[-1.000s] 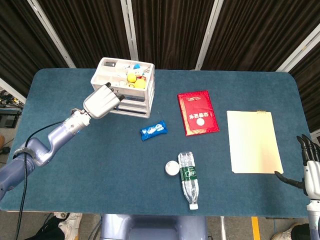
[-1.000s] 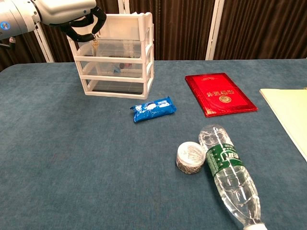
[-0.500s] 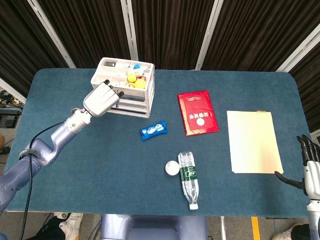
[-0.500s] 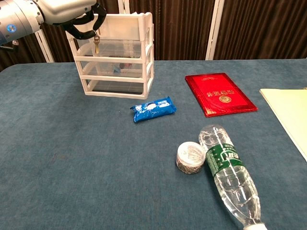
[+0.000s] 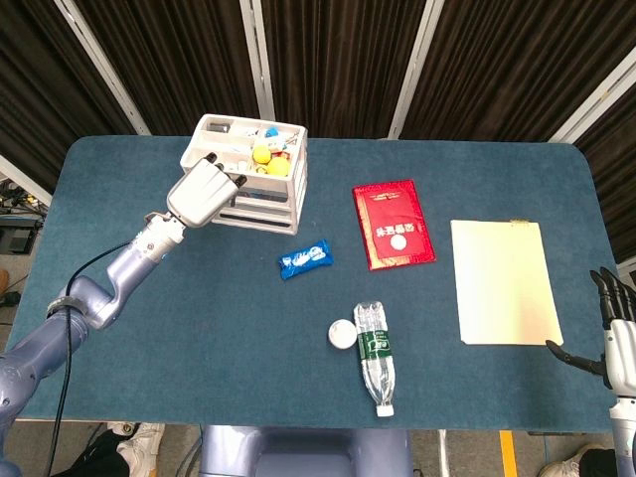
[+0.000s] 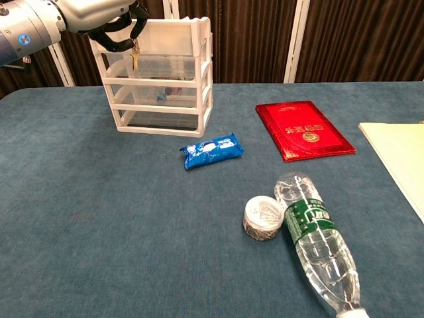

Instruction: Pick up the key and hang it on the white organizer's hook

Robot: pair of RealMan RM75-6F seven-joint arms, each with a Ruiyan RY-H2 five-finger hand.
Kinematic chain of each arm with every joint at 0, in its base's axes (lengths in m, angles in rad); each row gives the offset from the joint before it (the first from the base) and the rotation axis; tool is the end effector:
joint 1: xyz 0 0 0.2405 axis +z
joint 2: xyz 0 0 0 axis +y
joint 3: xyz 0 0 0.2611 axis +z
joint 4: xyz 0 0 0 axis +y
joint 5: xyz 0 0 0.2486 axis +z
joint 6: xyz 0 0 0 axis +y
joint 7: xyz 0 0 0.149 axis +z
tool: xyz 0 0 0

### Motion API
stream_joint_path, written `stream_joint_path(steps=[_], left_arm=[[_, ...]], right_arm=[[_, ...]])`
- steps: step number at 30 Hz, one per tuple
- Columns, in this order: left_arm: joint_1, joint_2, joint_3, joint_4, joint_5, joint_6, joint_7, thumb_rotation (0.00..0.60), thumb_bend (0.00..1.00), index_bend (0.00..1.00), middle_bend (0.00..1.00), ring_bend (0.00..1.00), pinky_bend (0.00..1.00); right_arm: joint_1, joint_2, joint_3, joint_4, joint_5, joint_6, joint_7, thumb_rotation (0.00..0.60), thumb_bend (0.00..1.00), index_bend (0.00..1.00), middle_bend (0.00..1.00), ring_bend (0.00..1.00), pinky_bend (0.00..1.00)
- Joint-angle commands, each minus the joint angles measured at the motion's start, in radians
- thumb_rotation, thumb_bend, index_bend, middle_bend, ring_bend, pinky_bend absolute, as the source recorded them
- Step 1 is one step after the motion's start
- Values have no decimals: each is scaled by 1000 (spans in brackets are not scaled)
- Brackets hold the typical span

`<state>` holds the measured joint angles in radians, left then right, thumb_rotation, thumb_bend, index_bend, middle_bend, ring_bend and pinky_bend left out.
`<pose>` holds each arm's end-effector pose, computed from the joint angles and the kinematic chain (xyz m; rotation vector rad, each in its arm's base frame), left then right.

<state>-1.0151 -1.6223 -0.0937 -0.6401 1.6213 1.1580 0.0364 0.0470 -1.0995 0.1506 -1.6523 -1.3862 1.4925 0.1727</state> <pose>-0.1305 0.5011 0.0386 -1.8812 0.0871 -0.9555 -0.3365 -0.1996 0.1508 1.1357 -1.0259 1.0523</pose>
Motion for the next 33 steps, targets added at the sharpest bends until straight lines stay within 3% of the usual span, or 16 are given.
stream_joint_path(steps=[1,22,33], left_arm=[[-2,0,-2,-1,-6,-8,8,600,408,625,887,776,639],[4,16,-11,-56,-38,-22,89,600,369,613,888,776,641],[8,2,-27,-57,-61,-17,123,600,300,610,888,776,650]], right_arm=[[0,0,1,0,1,0,2,600,65,0,0,0,0],[-1,3,2,-2,-6,6,13,600,65,0,0,0,0],[0,3,2,-1,-5,4,15,600,65,0,0,0,0]])
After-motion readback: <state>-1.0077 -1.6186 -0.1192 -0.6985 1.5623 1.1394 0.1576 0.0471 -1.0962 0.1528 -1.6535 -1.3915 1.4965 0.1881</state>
